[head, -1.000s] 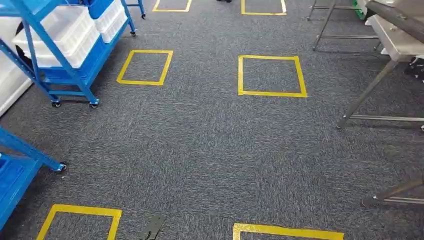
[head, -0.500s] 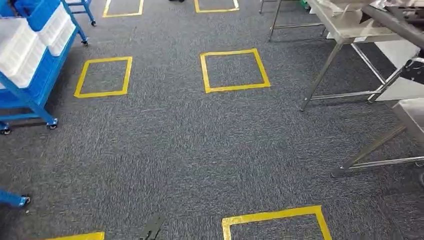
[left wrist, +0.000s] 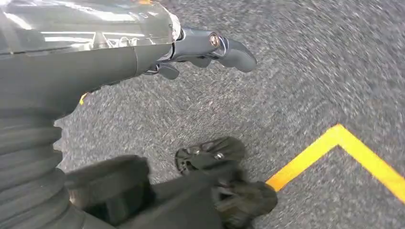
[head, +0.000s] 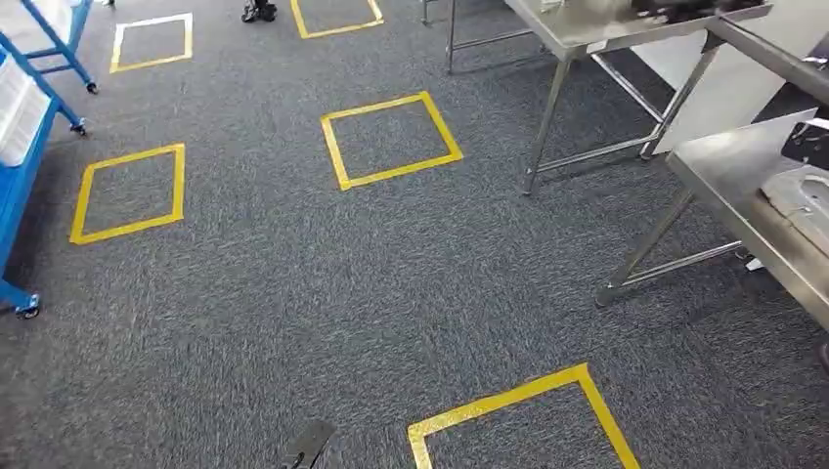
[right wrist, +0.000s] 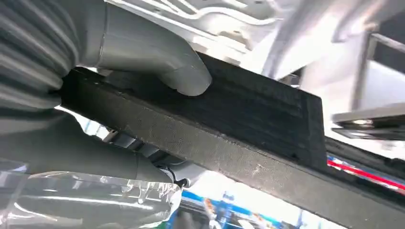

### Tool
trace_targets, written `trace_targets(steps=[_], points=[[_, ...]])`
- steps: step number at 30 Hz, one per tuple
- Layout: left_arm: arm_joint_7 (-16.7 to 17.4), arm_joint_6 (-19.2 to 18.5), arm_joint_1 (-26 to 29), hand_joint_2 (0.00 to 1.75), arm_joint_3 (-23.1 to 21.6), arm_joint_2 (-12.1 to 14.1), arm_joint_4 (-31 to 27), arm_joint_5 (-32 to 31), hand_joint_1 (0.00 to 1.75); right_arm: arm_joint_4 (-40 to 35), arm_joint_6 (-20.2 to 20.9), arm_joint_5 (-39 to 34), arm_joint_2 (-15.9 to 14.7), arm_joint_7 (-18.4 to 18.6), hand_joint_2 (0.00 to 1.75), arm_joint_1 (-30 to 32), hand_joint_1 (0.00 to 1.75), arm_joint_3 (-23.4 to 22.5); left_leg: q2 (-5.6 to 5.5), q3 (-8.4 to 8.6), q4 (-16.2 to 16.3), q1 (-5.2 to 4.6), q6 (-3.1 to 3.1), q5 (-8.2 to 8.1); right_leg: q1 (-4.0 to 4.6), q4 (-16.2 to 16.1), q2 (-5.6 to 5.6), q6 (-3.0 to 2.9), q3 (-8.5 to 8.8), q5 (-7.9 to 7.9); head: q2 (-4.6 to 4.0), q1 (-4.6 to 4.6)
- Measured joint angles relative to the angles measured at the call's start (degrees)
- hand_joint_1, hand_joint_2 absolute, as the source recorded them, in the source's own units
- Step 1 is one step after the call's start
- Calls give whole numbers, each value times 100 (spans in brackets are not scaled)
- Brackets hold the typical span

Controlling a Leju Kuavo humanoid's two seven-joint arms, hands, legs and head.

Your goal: Take the parts from the cabinet and place them on the table.

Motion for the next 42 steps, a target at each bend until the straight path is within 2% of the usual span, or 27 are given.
trace_targets(steps=[2, 3, 5, 6, 7, 8, 11, 12, 13, 14, 16, 17, 18, 20, 21, 22, 24, 27, 29, 31, 32, 34, 36, 37, 38, 41, 42], points=[[0, 15, 32, 175, -7, 0, 0, 6, 0, 33, 4, -2, 63, 0, 175, 8, 175, 50, -50, -412, 732, -7, 23, -156, 36, 7, 197, -24, -3, 3, 0, 2], [0, 15, 37, 175, -7, 0, 0, 9, 0, 48, 7, -2, 90, 0, 175, 8, 175, 61, -55, -405, 630, -16, 57, -8, 46, 9, 293, -27, -3, 5, -2, 2], [2, 13, 28, 175, -7, 4, 0, 24, 0, 63, 4, -4, 166, 0, 175, 3, 175, 77, -163, -53, -289, -57, 160, 568, 53, 10, 480, -29, -2, 10, -2, 2], [7, 9, 27, 175, -7, 11, 0, 22, 0, 83, 4, -7, 194, 11, 175, -1, 175, 85, -338, 181, -850, -75, 222, 843, 51, 9, 556, -23, -4, 16, -2, 2], [9, 4, 31, 175, -7, 39, 0, 22, 0, 103, 11, -7, 243, 20, 175, 0, 175, 96, -645, 324, -1172, -65, 294, 859, 37, 12, 614, -7, -11, 24, 0, 0], [2, 4, 40, 175, -7, 42, 0, 22, 0, 133, 15, -7, 267, 24, 175, -3, 175, 118, -572, 367, -1240, -65, 264, 887, 15, 10, 704, 23, -26, 36, -2, 2], [-9, -15, 40, 175, -7, 39, 0, 26, 0, 199, 24, -7, 304, 35, 175, -18, 175, 173, -379, 398, -1303, -100, 312, 917, -47, -53, 905, 154, -63, 104, 0, 2], [-11, -20, 26, 175, -7, 35, 0, 26, 0, 214, 22, -9, 317, 35, 175, -27, 175, 181, -279, 451, -1449, -37, 328, 999, -20, -36, 788, 148, -73, 81, 0, 2], [-20, -31, 23, 175, -4, 37, 0, 33, 0, 229, 22, -15, 332, 33, 175, -70, 175, 197, -200, 490, -1533, -58, 353, 1036, 28, 103, 326, 157, -143, -63, -2, 4], [-20, -37, 24, 175, -6, 35, 0, 31, 0, 242, 18, -20, 365, 35, 175, -101, 175, 208, -132, 493, -1557, -64, 356, 1051, 26, 429, 113, 180, -298, -284, 0, 0], [-9, -59, 47, 175, -7, 33, 0, 15, 0, 288, 5, -22, 411, 37, 175, -108, 175, 232, 7, 485, -1551, -60, 349, 1042, -10, 1352, -17, 235, -704, -696, 0, 4], [-7, -64, 53, 175, -9, 26, 0, 13, 0, 319, 2, -22, 424, 37, 175, -101, 175, 249, 81, 483, -1546, -51, 339, 1032, -39, 1635, -28, 269, -835, -756, 0, 2], [-7, -72, 52, 175, -11, 15, 0, 13, 0, 345, -2, -22, 431, 37, 175, -99, 175, 262, 149, 484, -1531, -42, 328, 1020, -58, 1633, -43, 304, -830, -681, -2, 2], [2, -101, 46, 175, -17, 7, 0, 7, 0, 380, -24, -22, 437, 37, 175, -106, 175, 295, 293, 488, -1459, 3, 270, 952, -88, 845, -142, 375, -388, -230, -2, 2], [4, -114, 41, 175, -22, 2, 0, 7, 0, 393, -53, -22, 437, 33, 175, -109, 175, 304, 371, 486, -1389, 24, 229, 896, -93, 232, -313, 413, -46, 23, 0, 2], [11, -116, 36, 175, -24, 11, 0, 7, 0, 404, -85, -24, 437, 33, 175, -109, 175, 313, 430, 480, -1340, 14, 188, 850, -43, -35, -549, 416, 66, -56, -2, 2], [13, -125, 29, 175, -31, 7, 0, 4, 0, 437, -118, -39, 455, 9, 175, -117, 175, 339, 516, 481, -1294, -15, 129, 795, 4, -1, -368, 228, 57, -26, -2, 4], [24, -129, 6, 175, -33, 4, 0, 4, 0, 498, -136, -42, 439, 0, 175, -101, 175, 365, 720, 518, -1269, -11, 23, 718, -29, -10, -139, 98, 45, -12, 0, 2], [24, -129, -4, 175, -33, 9, 0, 4, 0, 511, -161, -44, 459, -7, 175, -110, 175, 372, 177, 336, -802, 42, -14, 400, -30, -14, -40, 35, 44, -10, 0, -2], [26, -131, 31, 175, -33, 9, 0, 4, 0, 533, -170, -44, 496, -4, 175, -101, 175, 389, -5, -121, 149, 44, -21, -2, -13, -13, 111, 2, 32, -4, -2, 0], [26, -131, 50, 175, -33, 9, 0, 4, 0, 551, -170, -44, 516, -4, 175, -86, 175, 404, -34, -316, 512, 42, -15, -81, 7, -12, 202, -7, 28, -1, 0, -2], [26, -131, 56, 175, -35, 9, 0, 4, 0, 586, -170, -44, 529, -4, 175, -75, 175, 439, -45, -321, 376, 37, 40, 204, 40, -4, 393, -23, 27, 3, -2, 0], [26, -131, 40, 175, -35, 11, 0, 4, 0, 614, -177, -44, 544, -4, 175, -78, 175, 463, -165, 48, -535, -3, 169, 741, 62, -1, 566, -22, 30, 4, -2, -2], [28, -133, 32, 175, -35, 13, 0, 4, 0, 621, -179, -44, 544, -4, 175, -69, 175, 466, -470, 240, -1049, -25, 279, 944, 34, 0, 637, -22, 30, 11, -2, 0], [44, -136, 38, 175, -35, 44, 0, 4, 0, 629, -190, -44, 544, -2, 175, -64, 175, 470, -637, 348, -1128, 18, 334, 876, 31, -17, 706, 12, 11, 29, -2, 0], [52, -173, 50, 175, -35, 37, 0, 48, 0, 680, -205, -46, 535, 4, 175, 7, 175, 476, -484, 388, -1243, -35, 307, 893, -74, -54, 919, 133, -31, 84, 0, -4], [41, -206, 36, 175, -35, 31, 0, 79, 0, 686, -205, -48, 533, -2, 175, 5, 175, 476, -385, 437, -1359, -26, 315, 939, -42, -101, 1009, 184, -30, 117, 0, -2]])
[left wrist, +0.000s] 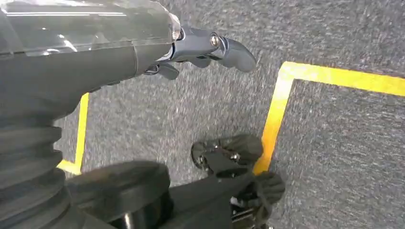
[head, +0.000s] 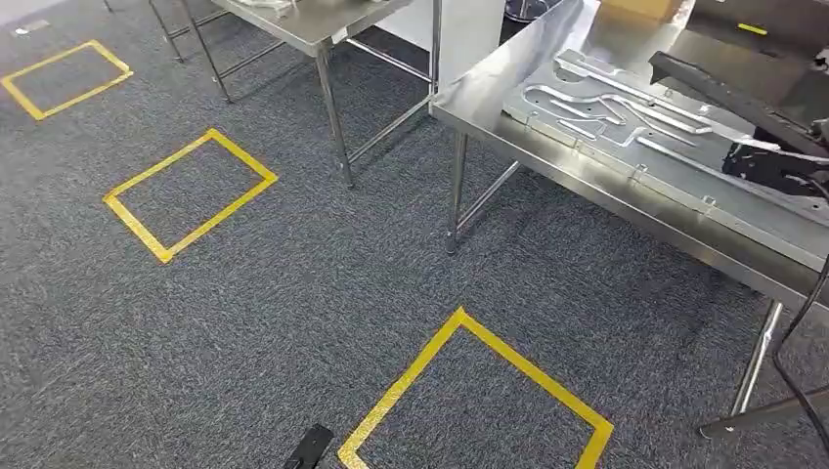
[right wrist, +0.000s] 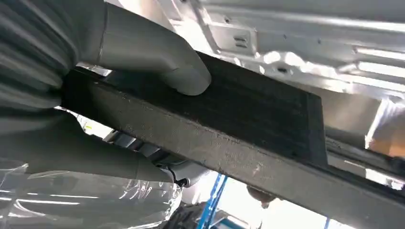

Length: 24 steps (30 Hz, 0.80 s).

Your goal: Take the parts from the cabinet and place them on the table.

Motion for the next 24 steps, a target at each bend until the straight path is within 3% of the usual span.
trace_targets(steps=[1, 2, 3, 5, 6, 7, 9, 10, 11, 12, 15, 16, 17, 18, 20, 21, 22, 23, 24], points=[[-17, -46, -25, 175, 7, -4, 0, 68, 0, 4, -20, -11, -11, -4, 175, 12, 175, -4, 125, 73, -152, 34, -31, 82, 21, 53, -260, -14, -13, -58, 0, 2], [-46, -56, -30, 175, 18, -4, -2, 98, 0, 22, -26, -11, -20, -4, 175, -32, 175, -4, 182, 98, -250, 32, 10, 110, 63, 270, -670, -2, -125, -243, -2, 2], [-63, -78, -20, 175, 20, -6, -2, 122, 0, 24, -42, -13, -15, -6, 175, -56, 175, -2, 261, 103, -262, 36, 14, 121, 65, 657, -866, 21, -319, -467, -2, 0], [-81, -83, 18, 175, 20, -9, -2, 137, 0, 31, -44, -42, -4, -31, 175, -23, 175, 4, 432, 103, -243, 50, -6, 101, 23, 1479, -1014, 85, -696, -790, 0, 2], [-92, -83, 30, 175, 20, -13, -2, 138, 0, 37, -37, -77, -4, -74, 175, 4, 175, 7, 525, 101, -226, 59, -18, 82, -9, 1656, -1036, 117, -784, -796, -2, 0], [-100, -83, 33, 175, 22, -15, -2, 137, 0, 42, -20, -103, -7, -112, 175, 16, 175, 7, 594, 97, -197, 76, -46, 55, -40, 1549, -1060, 158, -733, -670, -2, 0], [-100, -83, 28, 175, 22, -15, -2, 138, 0, 37, 13, -177, -7, -210, 175, 11, 175, 7, 675, 94, -70, 125, -137, -39, -111, 622, -1152, 261, -222, -174, -2, 0], [-100, -83, 22, 175, 22, -15, -2, 137, 0, 31, 22, -203, -11, -227, 175, 6, 175, 4, 744, 86, 12, 132, -181, -101, -150, 136, -1246, 318, 53, -17, 0, 0], [-100, -83, 8, 175, 24, 4, -2, 142, 0, 31, 26, -229, -20, -251, 175, 2, 175, 4, 778, 44, 62, 96, -236, -153, -81, 139, -1235, 275, 83, -139, -2, 0], [-100, -94, -2, 175, 24, -2, -2, 157, 0, 15, 37, -238, -24, -271, 175, 19, 175, 2, 801, 52, 117, 84, -267, -178, -84, 108, -1160, 158, 59, -121, -2, -7], [-127, -162, -13, 175, 74, -2, -2, 306, 0, 15, 42, -249, -87, -273, 175, 50, 175, 2, 855, 59, 116, 91, -328, -188, -80, 164, -1115, 28, 22, -142, 0, -4], [-157, -192, -14, 175, 105, -2, -2, 389, 0, -5, 37, -249, -87, -278, 175, 58, 175, 2, 721, 36, 172, 125, -377, -260, -89, 151, -1101, -14, 26, -135, 0, -9], [-199, -238, -15, 175, 160, 0, -2, 472, 0, -33, 28, -249, -87, -284, 175, 57, 175, 2, 536, -49, 371, 141, -378, -412, -86, 152, -1089, -52, 28, -136, -2, -4], [-238, -277, -12, 175, 216, -2, -2, 535, 0, -59, 13, -251, -87, -293, 175, 56, 175, 2, 435, -241, 786, 142, -377, -641, -79, 152, -1076, -75, 26, -135, -2, -4], [-275, -301, 8, 175, 286, -2, -2, 579, 0, -83, -4, -251, -87, -297, 175, 97, 175, 7, 358, -713, 1772, 133, -377, -1009, -34, 154, -1035, -111, 23, -136, -2, -7], [-271, -301, 13, 175, 319, -2, -2, 579, 0, -85, -22, -249, -87, -297, 175, 125, 175, 11, 351, -855, 2021, 132, -356, -1022, -3, 155, -1005, -121, 24, -137, -2, -7], [-269, -295, 14, 175, 334, -2, -2, 577, 0, -96, -50, -247, -87, -291, 175, 150, 175, 13, 351, -857, 1965, 121, -317, -906, 21, 155, -974, -127, 30, -135, 0, -7], [-260, -286, 9, 175, 343, -2, -2, 575, 0, -120, -74, -247, -87, -284, 175, 162, 175, 15, 347, -731, 1648, 100, -261, -676, 48, 155, -941, -130, 35, -136, -2, -7], [-251, -275, -1, 175, 348, 0, -2, 566, 0, -136, -100, -247, -79, -275, 175, 161, 175, 15, 336, -514, 1132, 67, -188, -390, 68, 155, -907, -131, 43, -135, -2, -7]])
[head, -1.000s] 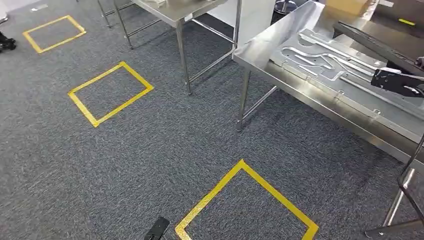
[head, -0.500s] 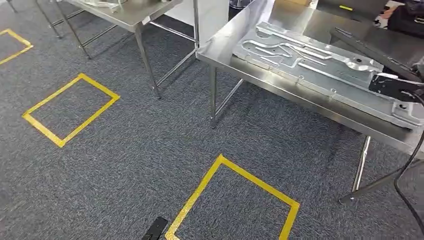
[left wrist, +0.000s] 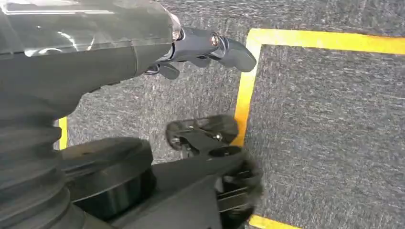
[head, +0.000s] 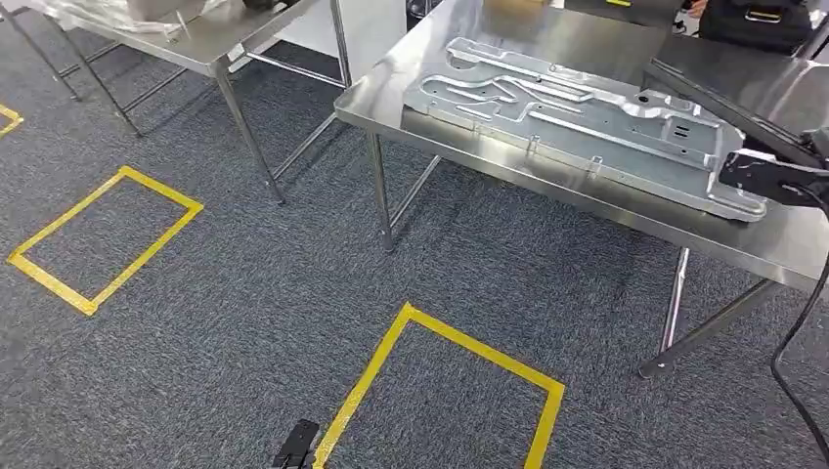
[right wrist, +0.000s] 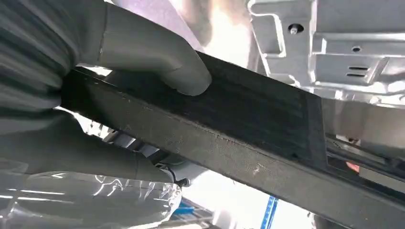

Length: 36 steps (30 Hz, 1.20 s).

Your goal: Take the parts from the cabinet and place them on the table.

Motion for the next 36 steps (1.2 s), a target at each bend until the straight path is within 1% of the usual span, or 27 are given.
trace_targets(steps=[1, 2, 3, 4, 5, 6, 8, 11, 16, 19, 23, 31, 36], points=[[0, 24, -8, 175, 2, 0, 0, -4, 0, -15, -20, 2, 0, 0, 175, -5, 175, 0, -29, 247, -563, -36, 98, 270, 17, -1, 25, 0, 10, 0, 2, 0], [17, 37, -13, 175, 6, 39, 0, -7, 0, -22, -50, 15, 0, 2, 175, -5, 175, 2, -101, 381, -860, -78, 193, 263, 9, -4, 29, 6, 9, 4, 2, 2], [33, 46, -14, 175, 7, 31, 0, -26, 0, -22, -70, 15, -2, 2, 175, -17, 175, 4, -75, 411, -937, -79, 175, 289, 18, -1, 42, 23, -7, 12, 0, 0], [50, 57, -15, 175, 7, 18, 0, -33, 0, -24, -85, 15, -20, 5, 175, -7, 175, 4, -66, 421, -974, -66, 46, 311, 40, 15, 42, 23, -27, -5, 2, 2], [59, 57, -15, 175, 7, 11, 0, -33, 0, -28, -92, 13, -35, 7, 175, 16, 175, 4, -69, 413, -971, -74, 9, 301, 17, 10, 41, 26, -31, 2, 0, 2], [76, 61, -13, 175, 7, 5, 0, -37, 0, -35, -107, -7, -90, -24, 175, 43, 175, 4, -73, 399, -968, -91, 60, 302, 3, 4, 34, 47, -32, 13, 0, 4], [83, 87, -13, 175, 9, 7, 0, -39, 0, -50, -149, -24, -147, -35, 175, 58, 175, 4, -86, 382, -962, -104, 91, 326, -6, -12, 22, 75, -42, 30, 2, 0], [83, 127, -11, 175, 9, -9, 0, -39, 0, -85, -164, -28, -278, -46, 175, 61, 175, 2, -95, 358, -961, -108, 114, 341, -11, -42, 13, 110, -40, 54, 2, 2], [70, 127, -12, 175, 9, -30, 0, -39, 0, -209, -173, -85, -496, -96, 175, 92, 175, -2, -94, 346, -960, -112, 128, 346, -17, -67, 15, 138, -37, 73, 2, 2], [31, 125, -9, 175, 9, -30, 0, -39, 0, -330, -168, -107, -562, -94, 175, 136, 175, -2, -92, 344, -959, -115, 138, 347, -19, -72, 17, 148, -37, 80, 0, 2], [4, 94, -10, 175, 9, -39, 0, -63, 0, -454, -166, -111, -625, 2, 175, 218, 175, -2, -93, 345, -957, -116, 146, 353, -18, -74, 17, 151, -39, 82, 0, 2], [0, 35, -8, 175, 7, -48, 0, -136, 0, -682, -169, -127, -890, 20, 175, 404, 175, -11, -92, 341, -957, -115, 150, 356, -17, -73, 14, 151, -41, 85, 2, 2], [0, 24, -8, 175, 2, -48, 0, -157, 0, -907, -190, -175, -1062, 127, 175, 614, 175, -63, -93, 338, -958, -115, 151, 357, -17, -73, 14, 152, -40, 85, 2, 2]])
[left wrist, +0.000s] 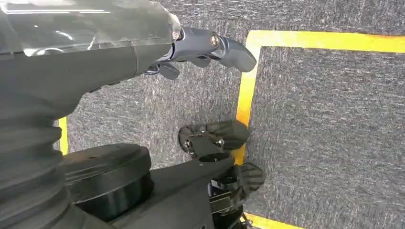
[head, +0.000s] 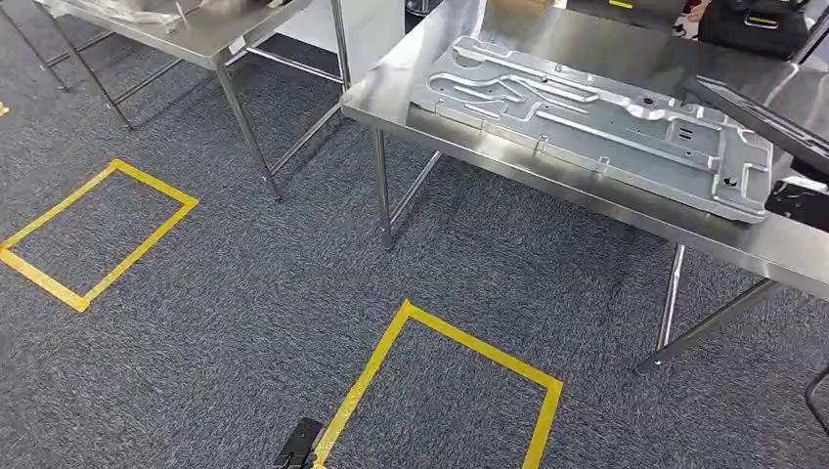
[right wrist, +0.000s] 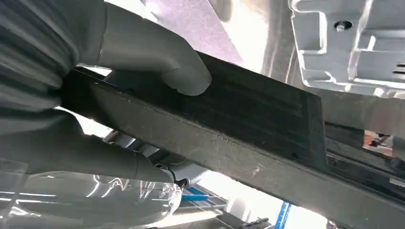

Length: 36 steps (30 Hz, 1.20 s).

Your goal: Take the parts from the cabinet and place them on the table.

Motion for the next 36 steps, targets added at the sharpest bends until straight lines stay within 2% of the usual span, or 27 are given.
trace_targets(steps=[9, 13, 15, 16, 17, 19, 20, 21, 22, 23, 24, 25, 26, 27, 30, 31, 32, 33, 34, 35, 36], points=[[-4, 42, 10, 175, -2, 0, 0, -55, 0, -85, 28, 109, 59, 65, 175, 117, 175, -70, 0, -10, 14, -20, 22, -4, -40, -4, -1, 22, -1, 16, -2, 0], [-2, 65, 13, 175, -2, -6, 0, -52, 0, -76, 52, 146, 109, 50, 175, 112, 175, -92, 1, -22, 42, -36, 62, 3, -54, -15, 10, 62, -4, 34, 0, 0], [-2, 85, 11, 175, -2, -22, 0, -52, 0, -70, 81, 173, 116, 28, 175, 79, 175, -109, 20, 1, -24, -29, 113, 46, -34, -51, 42, 115, 7, 63, 0, 0], [-2, 103, 10, 175, -2, -41, 0, -52, 0, -65, 100, 190, 118, 18, 175, 65, 175, -114, 73, 40, -115, 14, 156, 108, -61, 4, -17, 115, -5, 5, 0, 0], [-2, 109, 9, 175, -2, -59, 0, -52, 0, -57, 118, 190, 118, 6, 175, 23, 175, -116, 100, 46, -148, 10, 177, 127, -44, 187, -98, 123, -99, -170, -2, 2], [-2, 118, 19, 175, -2, -77, 0, -55, 0, -39, 147, 201, 131, -13, 175, -63, 175, -116, 170, 25, -146, 10, 183, 132, -49, 1082, -122, 162, -491, -657, -2, 0], [-2, 118, 24, 175, -2, -81, 0, -55, 0, -30, 162, 205, 134, -24, 175, -68, 175, -116, 205, 24, -145, 10, 183, 130, -49, 1480, -122, 178, -657, -810, -2, 0], [-2, 120, 28, 175, -2, -90, 0, -55, 0, -20, 195, 208, 133, -42, 175, -69, 175, -116, 247, 23, -141, 10, 181, 128, -52, 1730, -126, 192, -760, -856, -2, 0], [-2, 120, 31, 175, -2, -96, 0, -52, 0, -11, 216, 212, 134, -50, 175, -75, 175, -114, 294, 23, -135, 13, 169, 120, -68, 1652, -145, 202, -716, -751, 0, 0], [-2, 120, 32, 175, -2, -105, 0, -52, 0, -4, 227, 214, 138, -55, 175, -100, 175, -116, 332, 22, -117, 18, 150, 107, -86, 1316, -185, 214, -532, -543, -2, 0], [-2, 118, 32, 175, -2, -111, 0, -52, 0, 0, 236, 214, 147, -55, 175, -133, 175, -116, 379, 22, -86, 24, 124, 82, -98, 819, -255, 220, -251, -310, -2, 0], [-2, 120, 30, 175, -2, -120, 0, -50, 0, 0, 240, 216, 157, -55, 175, -165, 175, -116, 416, 19, -39, 24, 84, 43, -98, 295, -435, 233, 47, -105, -2, 0], [-2, 122, 27, 175, -2, -114, 0, -50, 0, 4, 245, 221, 169, -55, 175, -198, 175, -114, 444, 10, -11, -3, 47, 14, -32, 109, -659, 197, 132, -225, 0, 0], [-2, 125, 27, 175, -2, -118, 0, -48, 0, 4, 258, 230, 204, -55, 175, -222, 175, -111, 487, 2, 40, -39, 10, -18, -31, 64, -556, 81, 130, -165, 0, -2], [11, 138, 17, 175, 0, -118, 0, -46, 0, 46, 299, 275, 252, -35, 175, -236, 175, -107, 662, 29, 25, -40, -44, -39, -23, 82, -364, -28, 88, -155, -2, 0], [15, 144, 9, 175, 0, -118, 0, -44, 0, 66, 308, 295, 295, -26, 175, -258, 175, -107, 573, -7, 62, -16, -108, -90, -54, 64, -321, -78, 97, -135, 0, -2], [15, 146, 10, 175, 0, -118, 0, -44, 0, 83, 315, 306, 328, -22, 175, -305, 175, -105, 346, -51, 217, 20, -142, -224, -58, 64, -271, -114, 89, -129, -2, 2], [15, 151, 21, 175, 0, -120, 0, -44, 0, 105, 321, 313, 392, -18, 175, -354, 175, -100, 205, -203, 587, 44, -166, -450, -61, 65, -218, -148, 80, -123, -2, -2], [15, 153, 38, 175, 0, -118, 0, -41, 0, 125, 337, 319, 455, -7, 175, -391, 175, -96, 142, -435, 1112, 63, -188, -705, -58, 65, -137, -167, 69, -115, -2, -2], [15, 157, 54, 175, 0, -118, 0, -35, 0, 138, 356, 321, 510, -7, 175, -411, 175, -87, 118, -652, 1594, 68, -202, -889, -48, 67, -90, -176, 62, -113, -2, -2], [15, 162, 65, 175, 0, -118, 0, -26, 0, 153, 376, 328, 542, -11, 175, -416, 175, -76, 107, -795, 1887, 67, -200, -950, -37, 67, -32, -180, 61, -113, -2, -2]])
